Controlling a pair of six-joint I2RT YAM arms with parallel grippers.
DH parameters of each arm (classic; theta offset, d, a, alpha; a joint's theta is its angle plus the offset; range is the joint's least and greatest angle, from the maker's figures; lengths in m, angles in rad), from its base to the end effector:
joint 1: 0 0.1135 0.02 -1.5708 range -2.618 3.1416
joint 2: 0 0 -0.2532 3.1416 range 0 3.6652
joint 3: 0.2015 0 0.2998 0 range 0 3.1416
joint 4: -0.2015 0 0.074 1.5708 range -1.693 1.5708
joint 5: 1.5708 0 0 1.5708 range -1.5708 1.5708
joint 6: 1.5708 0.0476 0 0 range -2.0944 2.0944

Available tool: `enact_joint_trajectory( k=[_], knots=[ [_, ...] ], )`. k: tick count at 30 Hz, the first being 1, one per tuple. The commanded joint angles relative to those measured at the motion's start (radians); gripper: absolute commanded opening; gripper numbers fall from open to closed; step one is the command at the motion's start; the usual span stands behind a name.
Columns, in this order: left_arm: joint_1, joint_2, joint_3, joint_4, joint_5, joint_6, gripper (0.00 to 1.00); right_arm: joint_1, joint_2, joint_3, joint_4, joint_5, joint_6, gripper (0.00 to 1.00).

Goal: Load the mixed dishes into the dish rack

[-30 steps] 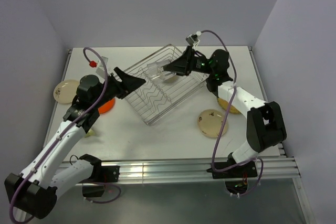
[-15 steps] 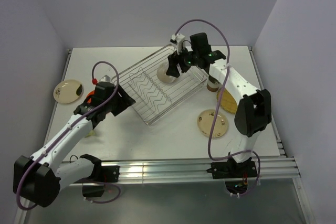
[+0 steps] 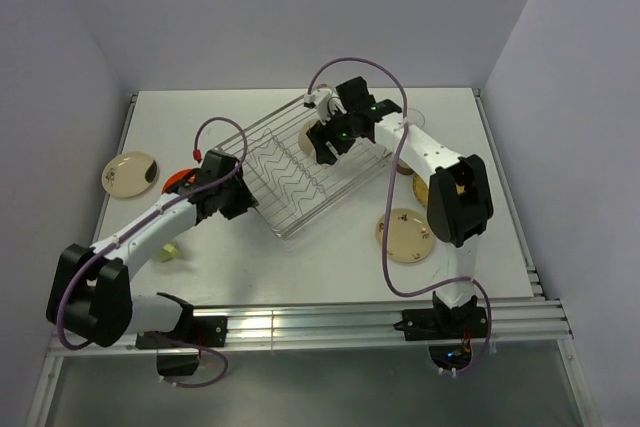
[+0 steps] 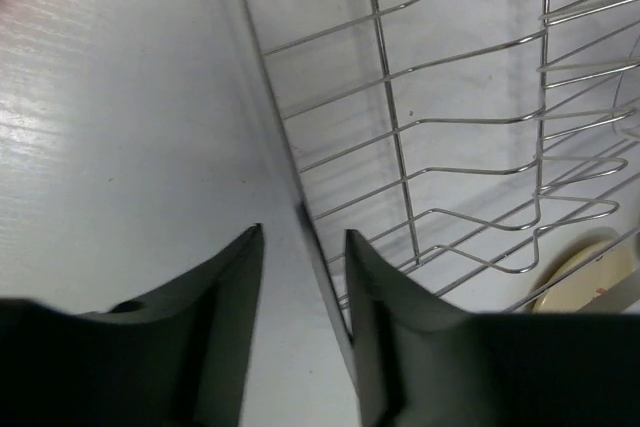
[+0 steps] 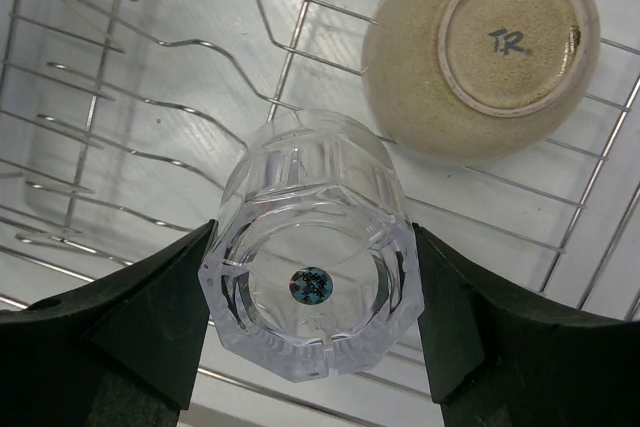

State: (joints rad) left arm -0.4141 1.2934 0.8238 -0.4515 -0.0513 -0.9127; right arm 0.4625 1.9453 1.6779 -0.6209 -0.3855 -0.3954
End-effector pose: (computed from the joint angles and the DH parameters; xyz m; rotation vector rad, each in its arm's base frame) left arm 0.2878 -0.1238 0.1808 -0.6525 2.4733 -0.4788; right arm 0.4272 0.2330 0.2378 -1.1630 2.1383 0.5026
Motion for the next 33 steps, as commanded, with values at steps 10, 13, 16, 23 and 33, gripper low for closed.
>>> enact_joint_trajectory(
  k=[10,13,16,23,33],
  knots=[
    [-0.008,0.092,0.08,0.037,0.025,0.072,0.1,0.025,0.135,0.167,0.049,0.092,-0.026,0.0],
    [-0.009,0.096,0.077,0.04,0.036,0.078,0.09,0.028,0.145,0.166,0.107,0.152,0.006,0.0],
    [-0.009,0.101,0.071,0.048,0.044,0.083,0.08,0.03,0.152,0.172,0.145,0.209,0.033,0.0],
    [-0.009,0.115,0.074,0.051,0.044,0.081,0.08,0.022,0.175,0.19,0.167,0.276,0.03,0.0],
    [-0.009,0.119,0.083,0.053,0.044,0.072,0.11,0.013,0.225,0.233,0.099,0.24,-0.014,0.03]
  ],
)
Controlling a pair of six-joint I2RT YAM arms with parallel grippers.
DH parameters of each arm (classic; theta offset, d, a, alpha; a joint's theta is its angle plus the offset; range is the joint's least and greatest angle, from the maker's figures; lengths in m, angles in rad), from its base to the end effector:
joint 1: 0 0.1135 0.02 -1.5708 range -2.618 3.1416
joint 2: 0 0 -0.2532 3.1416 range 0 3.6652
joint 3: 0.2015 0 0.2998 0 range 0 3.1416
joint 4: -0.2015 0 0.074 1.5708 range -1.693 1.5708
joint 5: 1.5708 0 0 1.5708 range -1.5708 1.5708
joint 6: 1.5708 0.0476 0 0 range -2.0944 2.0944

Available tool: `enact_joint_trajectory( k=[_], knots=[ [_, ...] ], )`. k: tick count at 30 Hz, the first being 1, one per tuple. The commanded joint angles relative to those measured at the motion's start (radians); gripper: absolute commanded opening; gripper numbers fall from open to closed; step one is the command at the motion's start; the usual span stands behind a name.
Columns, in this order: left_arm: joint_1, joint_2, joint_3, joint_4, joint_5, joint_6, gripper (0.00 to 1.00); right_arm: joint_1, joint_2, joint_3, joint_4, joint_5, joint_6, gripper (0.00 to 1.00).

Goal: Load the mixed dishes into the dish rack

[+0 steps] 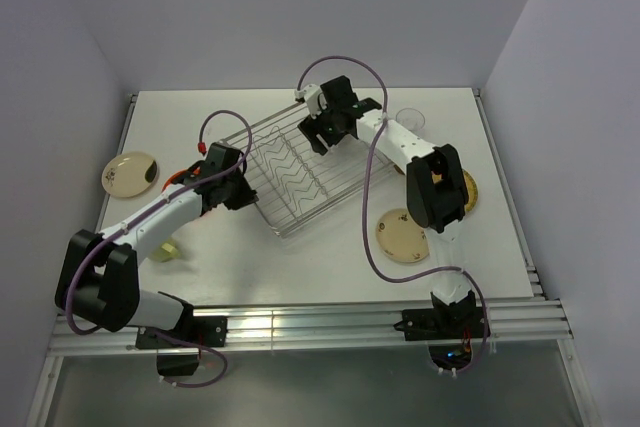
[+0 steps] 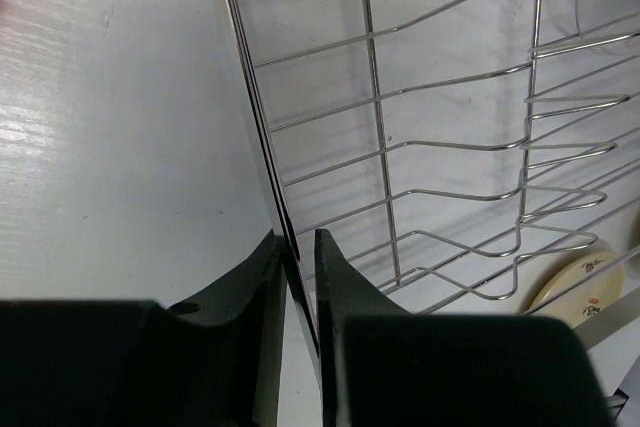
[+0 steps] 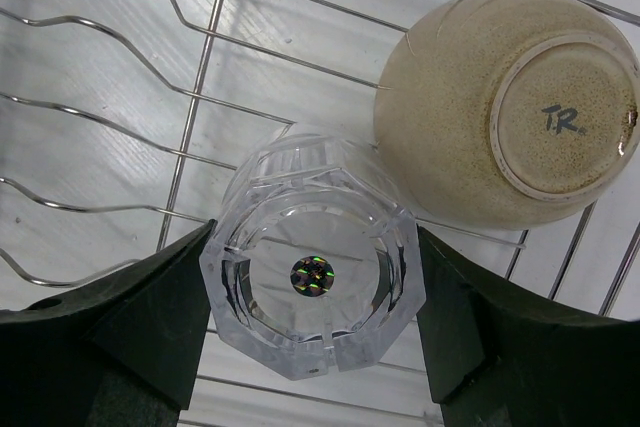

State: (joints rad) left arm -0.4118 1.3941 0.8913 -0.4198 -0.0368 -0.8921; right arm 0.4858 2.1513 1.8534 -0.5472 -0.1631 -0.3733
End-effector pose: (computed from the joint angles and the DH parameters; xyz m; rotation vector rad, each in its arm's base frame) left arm 0.3079 -0.1326 0.1769 -0.6248 2.4851 -0.4848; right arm 0.4718 0.2578 0.2059 -1.0738 2.1643 0.2486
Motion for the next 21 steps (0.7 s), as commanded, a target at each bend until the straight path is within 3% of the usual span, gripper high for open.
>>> enact_joint_trajectory(
  k=[1,11,21],
  knots=[
    [-0.012,0.016,0.015,0.021,0.029,0.051,0.11,-0.01,0.019,0.056,0.027,0.014,-0.041,0.03],
    [-0.012,0.017,0.021,0.024,0.055,0.048,0.13,0.01,0.065,0.154,-0.011,-0.003,-0.039,0.09],
    [-0.012,0.014,0.023,0.021,0.049,0.047,0.16,-0.001,0.021,0.089,-0.049,-0.009,-0.119,0.16]
  ],
)
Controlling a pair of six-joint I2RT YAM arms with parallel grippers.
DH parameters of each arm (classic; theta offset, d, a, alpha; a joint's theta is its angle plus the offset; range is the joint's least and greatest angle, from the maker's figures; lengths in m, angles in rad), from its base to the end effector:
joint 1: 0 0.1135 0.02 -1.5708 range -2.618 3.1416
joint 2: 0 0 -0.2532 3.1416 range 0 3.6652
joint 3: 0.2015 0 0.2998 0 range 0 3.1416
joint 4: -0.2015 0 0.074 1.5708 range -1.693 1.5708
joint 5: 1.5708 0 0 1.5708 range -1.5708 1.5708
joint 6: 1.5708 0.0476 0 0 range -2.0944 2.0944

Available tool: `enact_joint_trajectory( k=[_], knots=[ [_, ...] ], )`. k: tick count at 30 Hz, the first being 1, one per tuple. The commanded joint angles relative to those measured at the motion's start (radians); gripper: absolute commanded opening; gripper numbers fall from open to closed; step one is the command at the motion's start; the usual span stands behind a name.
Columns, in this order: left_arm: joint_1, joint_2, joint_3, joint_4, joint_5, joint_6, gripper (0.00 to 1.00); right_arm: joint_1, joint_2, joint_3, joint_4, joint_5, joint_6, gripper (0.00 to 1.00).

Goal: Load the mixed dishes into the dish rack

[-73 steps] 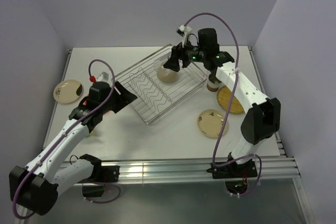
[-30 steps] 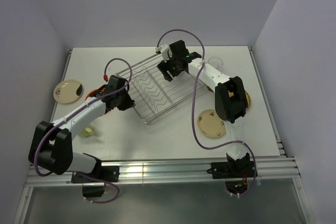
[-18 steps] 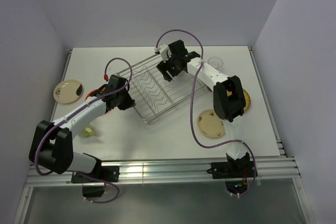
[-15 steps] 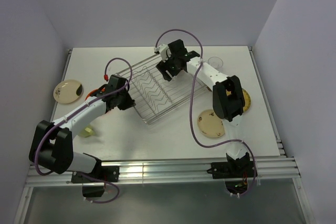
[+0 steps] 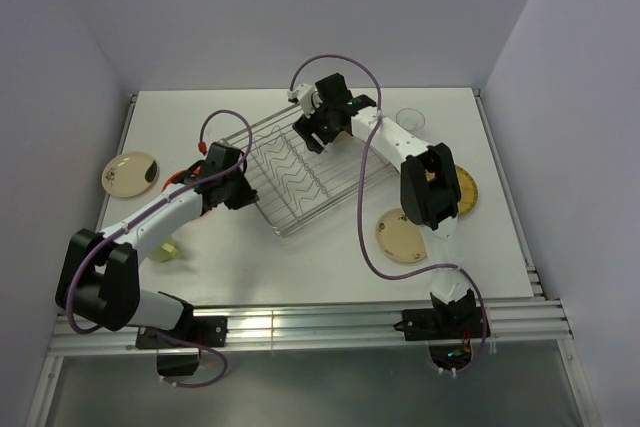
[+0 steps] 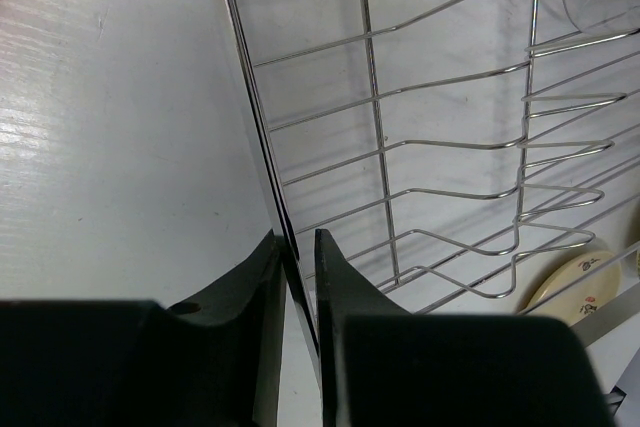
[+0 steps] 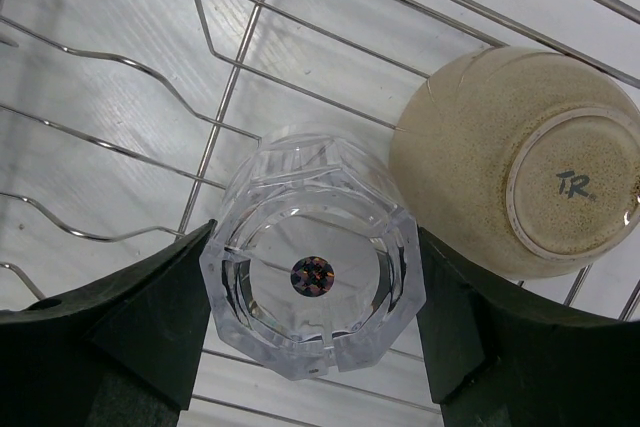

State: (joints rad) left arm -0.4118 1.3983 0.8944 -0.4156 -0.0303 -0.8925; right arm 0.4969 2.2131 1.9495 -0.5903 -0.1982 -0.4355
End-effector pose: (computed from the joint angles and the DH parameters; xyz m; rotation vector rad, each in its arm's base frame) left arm 0.3089 -0.1333 0.1770 -0.6226 2.4854 -0.4942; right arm 0.4792 0.2705 0.2067 -1.1675 2.1197 0.2681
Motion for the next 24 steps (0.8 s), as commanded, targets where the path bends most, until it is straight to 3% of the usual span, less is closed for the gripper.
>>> enact_joint_trajectory(
  k=[1,7,9,12,19,20,24],
  knots=[
    [-0.012,0.01,0.021,0.018,0.043,0.049,0.17,-0.018,-0.043,-0.004,-0.014,0.022,-0.058,0.17],
    [-0.012,0.011,0.038,0.012,0.041,0.053,0.2,-0.027,-0.053,-0.018,-0.046,0.009,-0.074,0.27],
    [-0.012,0.008,0.041,0.009,0.038,0.052,0.24,-0.029,-0.062,-0.034,-0.046,0.008,-0.078,0.43],
    [-0.012,0.002,0.044,0.008,0.036,0.052,0.28,-0.031,-0.076,-0.05,-0.04,0.006,-0.072,0.59],
    [-0.012,-0.013,0.072,-0.017,0.036,0.056,0.49,-0.035,-0.104,-0.064,-0.036,-0.012,-0.045,0.79],
    [-0.012,-0.018,0.077,-0.018,0.036,0.056,0.5,-0.035,-0.107,-0.064,-0.034,-0.017,-0.039,0.98],
    [-0.01,-0.031,0.103,-0.035,0.006,0.063,0.58,-0.043,-0.122,-0.067,-0.039,-0.03,-0.028,1.0]
  ],
)
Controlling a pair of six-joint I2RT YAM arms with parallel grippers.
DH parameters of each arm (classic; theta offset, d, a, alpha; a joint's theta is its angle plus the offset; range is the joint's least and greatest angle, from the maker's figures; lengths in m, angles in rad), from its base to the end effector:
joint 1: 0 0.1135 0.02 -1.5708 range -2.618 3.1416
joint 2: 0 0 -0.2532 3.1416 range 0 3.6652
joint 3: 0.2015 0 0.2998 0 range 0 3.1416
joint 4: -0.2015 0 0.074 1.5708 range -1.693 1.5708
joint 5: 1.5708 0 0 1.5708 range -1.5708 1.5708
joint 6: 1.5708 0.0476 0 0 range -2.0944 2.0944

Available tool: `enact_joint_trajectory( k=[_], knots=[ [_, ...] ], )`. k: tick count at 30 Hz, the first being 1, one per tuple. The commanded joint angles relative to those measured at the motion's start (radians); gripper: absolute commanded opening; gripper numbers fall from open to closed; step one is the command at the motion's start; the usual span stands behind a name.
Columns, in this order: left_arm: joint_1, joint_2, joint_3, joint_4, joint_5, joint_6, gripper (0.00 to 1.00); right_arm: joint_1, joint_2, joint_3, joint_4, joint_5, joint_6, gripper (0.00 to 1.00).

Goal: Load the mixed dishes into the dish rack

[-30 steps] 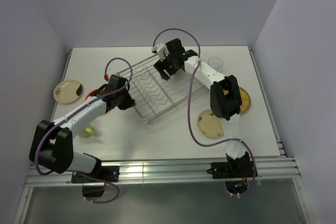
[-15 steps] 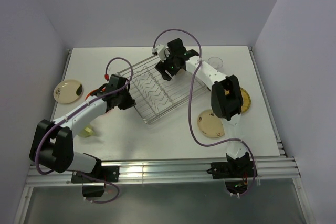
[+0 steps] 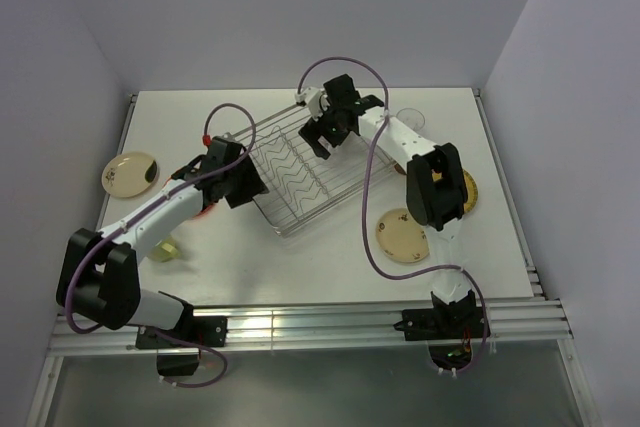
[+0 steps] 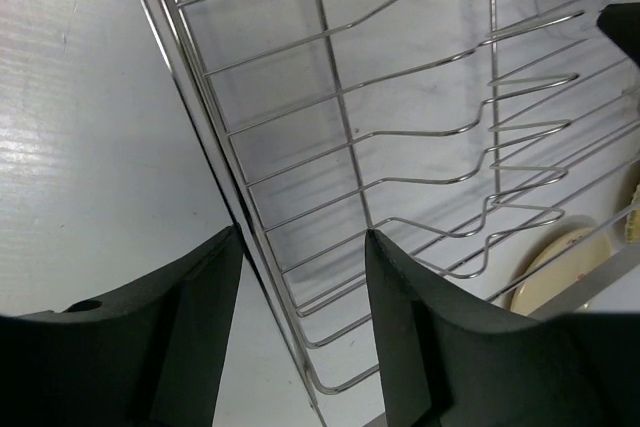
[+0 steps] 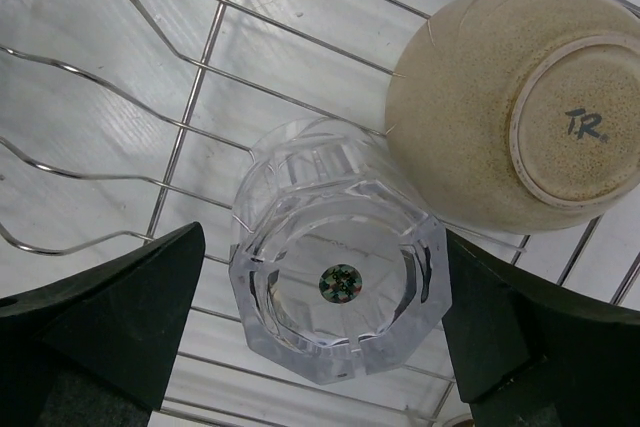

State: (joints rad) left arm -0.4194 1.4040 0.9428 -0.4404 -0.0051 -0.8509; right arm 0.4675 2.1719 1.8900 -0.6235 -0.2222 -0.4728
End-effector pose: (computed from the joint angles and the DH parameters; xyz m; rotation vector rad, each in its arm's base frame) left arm 0.3135 -0.1395 0.1908 -0.5483 2.4913 -0.5210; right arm 0.4741 0.2511 0.2035 -1.2004 2.1528 0.2725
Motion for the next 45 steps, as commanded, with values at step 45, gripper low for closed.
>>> enact_joint_trajectory(
  k=[45],
  knots=[
    [0.114,-0.464,0.093,-0.675,-0.515,-0.094,0.56,-0.015,-0.711,-0.6,0.1,-0.847,-0.024,0.99]
  ],
)
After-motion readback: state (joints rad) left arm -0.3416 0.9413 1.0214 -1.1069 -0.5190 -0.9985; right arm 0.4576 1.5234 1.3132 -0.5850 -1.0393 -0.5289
